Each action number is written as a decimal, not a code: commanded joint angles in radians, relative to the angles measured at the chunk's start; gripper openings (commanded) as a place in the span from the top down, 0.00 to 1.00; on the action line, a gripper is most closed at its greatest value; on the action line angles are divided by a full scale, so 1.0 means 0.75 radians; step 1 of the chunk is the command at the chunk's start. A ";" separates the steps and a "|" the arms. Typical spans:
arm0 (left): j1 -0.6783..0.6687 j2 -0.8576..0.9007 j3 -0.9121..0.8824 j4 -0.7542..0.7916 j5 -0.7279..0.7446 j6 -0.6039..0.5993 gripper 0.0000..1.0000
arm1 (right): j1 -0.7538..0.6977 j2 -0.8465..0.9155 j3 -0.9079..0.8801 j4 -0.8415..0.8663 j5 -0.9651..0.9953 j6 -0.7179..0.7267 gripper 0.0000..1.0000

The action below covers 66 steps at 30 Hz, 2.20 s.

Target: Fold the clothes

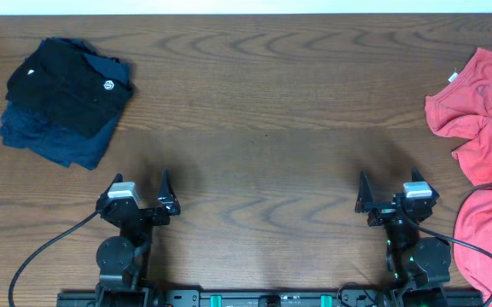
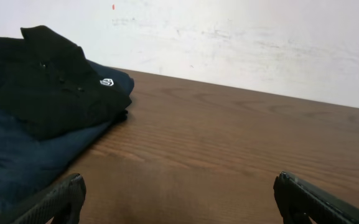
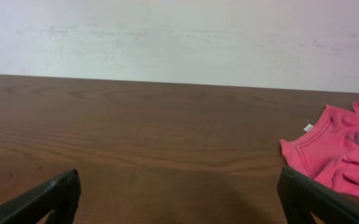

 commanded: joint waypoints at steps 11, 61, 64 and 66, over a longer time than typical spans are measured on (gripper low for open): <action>0.007 -0.010 -0.042 -0.019 -0.007 0.017 0.02 | -0.002 -0.001 -0.002 -0.006 0.000 -0.023 0.01; 0.007 1.405 1.195 -0.926 0.033 -0.093 0.02 | -0.311 1.694 1.202 -0.653 -0.171 -0.049 0.01; 0.007 1.523 1.315 -1.051 0.033 -0.093 0.02 | -0.386 1.947 1.418 -0.789 -0.170 -0.049 0.01; 0.007 1.566 1.354 -1.080 0.039 -0.095 0.02 | -0.410 2.056 1.505 -0.794 -0.175 -0.032 0.01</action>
